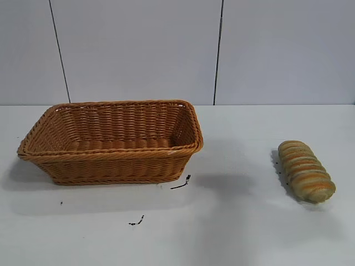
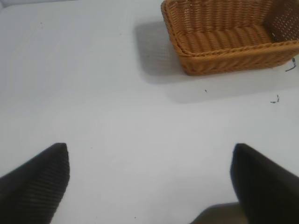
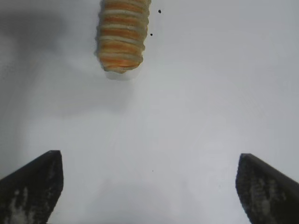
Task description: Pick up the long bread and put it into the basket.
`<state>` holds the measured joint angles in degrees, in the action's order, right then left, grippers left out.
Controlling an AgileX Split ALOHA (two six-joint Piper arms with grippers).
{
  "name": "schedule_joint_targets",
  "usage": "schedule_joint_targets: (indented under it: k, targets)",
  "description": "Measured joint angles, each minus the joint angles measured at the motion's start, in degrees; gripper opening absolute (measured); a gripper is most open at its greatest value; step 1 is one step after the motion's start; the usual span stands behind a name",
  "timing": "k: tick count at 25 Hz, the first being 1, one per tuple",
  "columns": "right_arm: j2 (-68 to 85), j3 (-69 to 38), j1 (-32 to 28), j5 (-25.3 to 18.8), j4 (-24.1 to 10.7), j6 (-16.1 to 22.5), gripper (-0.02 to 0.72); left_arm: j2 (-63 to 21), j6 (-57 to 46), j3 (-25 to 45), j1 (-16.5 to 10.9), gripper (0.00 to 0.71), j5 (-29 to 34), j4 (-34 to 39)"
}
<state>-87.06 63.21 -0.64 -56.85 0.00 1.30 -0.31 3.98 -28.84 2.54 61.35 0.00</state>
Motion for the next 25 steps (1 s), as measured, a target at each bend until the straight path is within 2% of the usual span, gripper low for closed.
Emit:
schedule_joint_targets:
  k: [8, 15, 20, 25]
  targets:
    - [-11.4, 5.6, 3.9, 4.6, -0.6, -1.3, 0.693, 0.0, 0.0, 0.0, 0.0, 0.696, 0.0, 0.0]
    - [-18.6, 5.8, 4.6, 11.6, -0.7, -0.6, 0.693, 0.0, 0.0, 0.0, 0.0, 0.696, 0.0, 0.0]
    - [-25.0, 5.8, 4.6, 19.7, 0.0, -0.4, 0.693, 0.0, 0.0, 0.0, 0.0, 0.696, 0.0, 0.0]
    - [-29.6, 5.8, 4.6, 22.7, 0.4, -0.4, 0.693, 0.0, 0.0, 0.0, 0.0, 0.696, 0.0, 0.0]
